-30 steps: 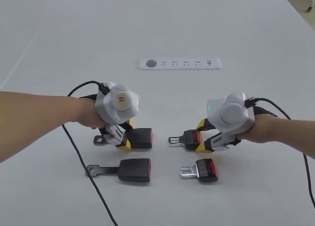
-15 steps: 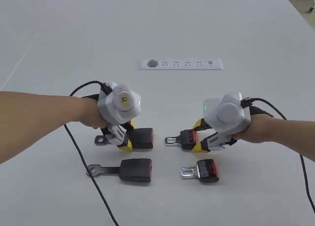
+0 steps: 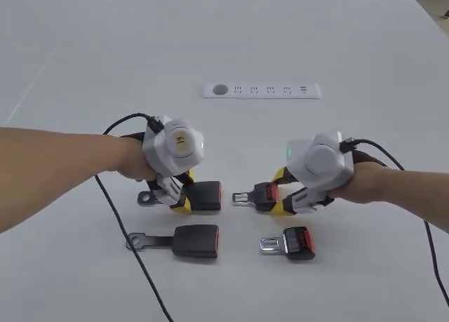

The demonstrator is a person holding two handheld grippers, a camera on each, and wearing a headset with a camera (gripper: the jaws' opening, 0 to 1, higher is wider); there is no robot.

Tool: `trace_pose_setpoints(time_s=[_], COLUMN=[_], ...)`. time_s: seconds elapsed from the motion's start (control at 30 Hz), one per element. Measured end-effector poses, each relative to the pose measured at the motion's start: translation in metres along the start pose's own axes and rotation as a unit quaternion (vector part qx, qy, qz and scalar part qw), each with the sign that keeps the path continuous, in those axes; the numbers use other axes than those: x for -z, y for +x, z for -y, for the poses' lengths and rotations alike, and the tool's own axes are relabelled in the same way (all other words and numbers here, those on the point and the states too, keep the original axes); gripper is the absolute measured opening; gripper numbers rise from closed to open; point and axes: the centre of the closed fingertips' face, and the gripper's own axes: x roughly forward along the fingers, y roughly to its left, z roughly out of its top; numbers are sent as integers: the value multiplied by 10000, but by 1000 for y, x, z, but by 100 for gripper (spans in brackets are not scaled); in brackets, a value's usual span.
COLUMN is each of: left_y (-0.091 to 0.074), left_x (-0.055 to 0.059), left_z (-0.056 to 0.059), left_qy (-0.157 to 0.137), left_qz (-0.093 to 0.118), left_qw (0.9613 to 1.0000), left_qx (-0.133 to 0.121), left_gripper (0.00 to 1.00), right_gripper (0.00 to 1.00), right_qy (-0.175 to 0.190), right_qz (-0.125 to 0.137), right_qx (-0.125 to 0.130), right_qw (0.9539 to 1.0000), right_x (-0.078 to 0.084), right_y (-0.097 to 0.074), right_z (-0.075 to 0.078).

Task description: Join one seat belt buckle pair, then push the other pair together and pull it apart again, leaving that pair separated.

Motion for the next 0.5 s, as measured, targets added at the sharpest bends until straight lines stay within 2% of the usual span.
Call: trace_pose_setpoints(time_s=[0.5], left_y=[0], left_x=[0], left_z=[0], left_qy=[-1], left_qz=[-2], left_qw=[10000], left_qx=[-1], left_gripper=[32], right_gripper=[31], right_qy=[-28], right_qz=[47], right_qx=[36], right_qw=[10000], right_x=[-10], right_y=[4], right_z=[1])
